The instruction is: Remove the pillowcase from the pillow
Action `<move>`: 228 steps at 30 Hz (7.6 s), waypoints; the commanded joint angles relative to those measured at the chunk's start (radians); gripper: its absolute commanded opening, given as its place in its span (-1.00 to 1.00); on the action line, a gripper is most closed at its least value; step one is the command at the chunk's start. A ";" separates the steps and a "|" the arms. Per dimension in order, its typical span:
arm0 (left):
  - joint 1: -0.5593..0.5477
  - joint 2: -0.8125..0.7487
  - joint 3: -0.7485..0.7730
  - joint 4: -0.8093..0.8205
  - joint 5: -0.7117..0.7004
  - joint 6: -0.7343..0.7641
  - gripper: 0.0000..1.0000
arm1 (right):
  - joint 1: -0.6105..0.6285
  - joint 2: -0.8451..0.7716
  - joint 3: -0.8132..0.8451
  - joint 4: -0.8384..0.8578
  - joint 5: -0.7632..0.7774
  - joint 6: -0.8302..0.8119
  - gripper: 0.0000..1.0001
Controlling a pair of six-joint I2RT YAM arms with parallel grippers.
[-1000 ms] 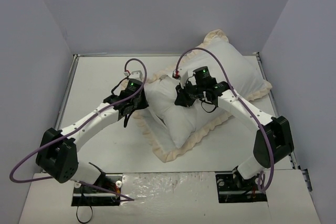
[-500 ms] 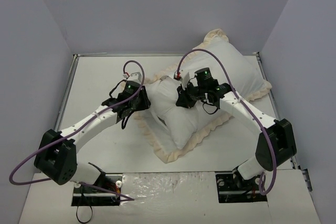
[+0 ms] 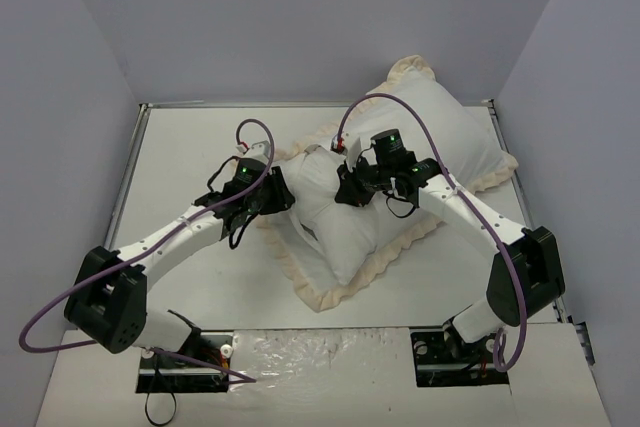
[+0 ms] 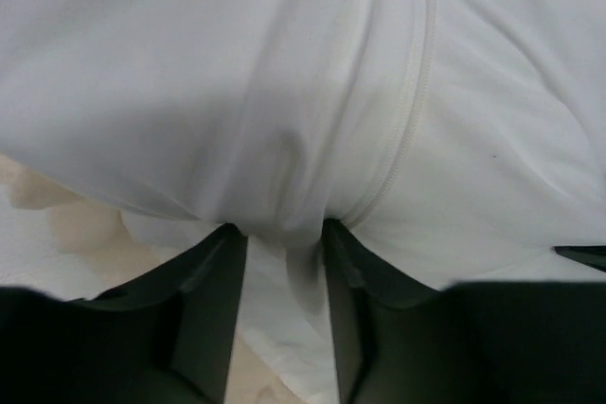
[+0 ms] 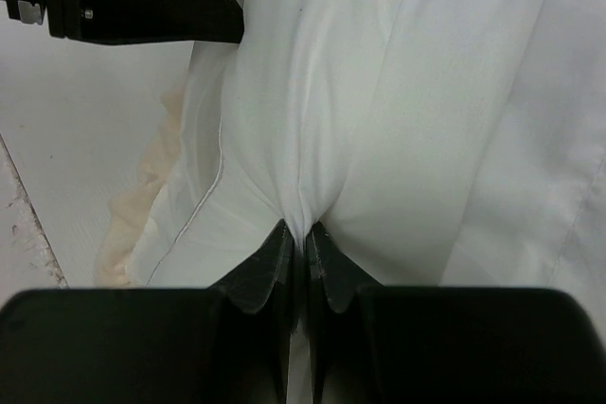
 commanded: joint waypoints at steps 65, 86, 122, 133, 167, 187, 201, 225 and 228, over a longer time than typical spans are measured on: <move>0.368 -0.175 0.212 -0.304 -0.048 -0.045 0.35 | -0.092 0.172 0.470 -0.327 -0.363 -0.245 -1.00; -0.110 -0.213 -0.067 0.120 -0.214 -0.634 0.48 | -0.084 0.261 0.585 -0.258 -0.326 -0.108 0.27; -0.175 -0.017 -0.393 0.725 -0.209 -0.567 0.80 | -0.431 -0.059 0.184 -0.269 -0.218 -0.176 0.68; -0.175 0.008 -0.430 0.835 -0.285 -0.590 0.81 | -0.281 -0.059 0.065 -0.267 -0.059 -0.211 0.63; -0.160 0.009 -0.465 0.927 -0.311 -0.567 0.94 | -0.029 0.077 0.289 -0.323 0.061 -0.357 -0.24; -0.161 0.319 -0.354 1.187 -0.280 -0.667 0.43 | 0.068 0.286 0.142 -0.283 0.132 -0.285 -0.89; -0.049 0.198 -0.408 1.270 -0.176 -0.644 -0.95 | 0.023 0.162 0.272 -0.370 -0.006 -0.346 -0.50; 0.525 -0.341 -0.209 0.260 0.143 -0.341 -0.95 | -0.755 0.174 0.155 -0.444 -0.039 -0.528 0.89; 0.531 -0.348 -0.222 0.252 0.143 -0.343 -0.95 | -0.759 0.210 0.116 -0.444 -0.049 -0.614 0.85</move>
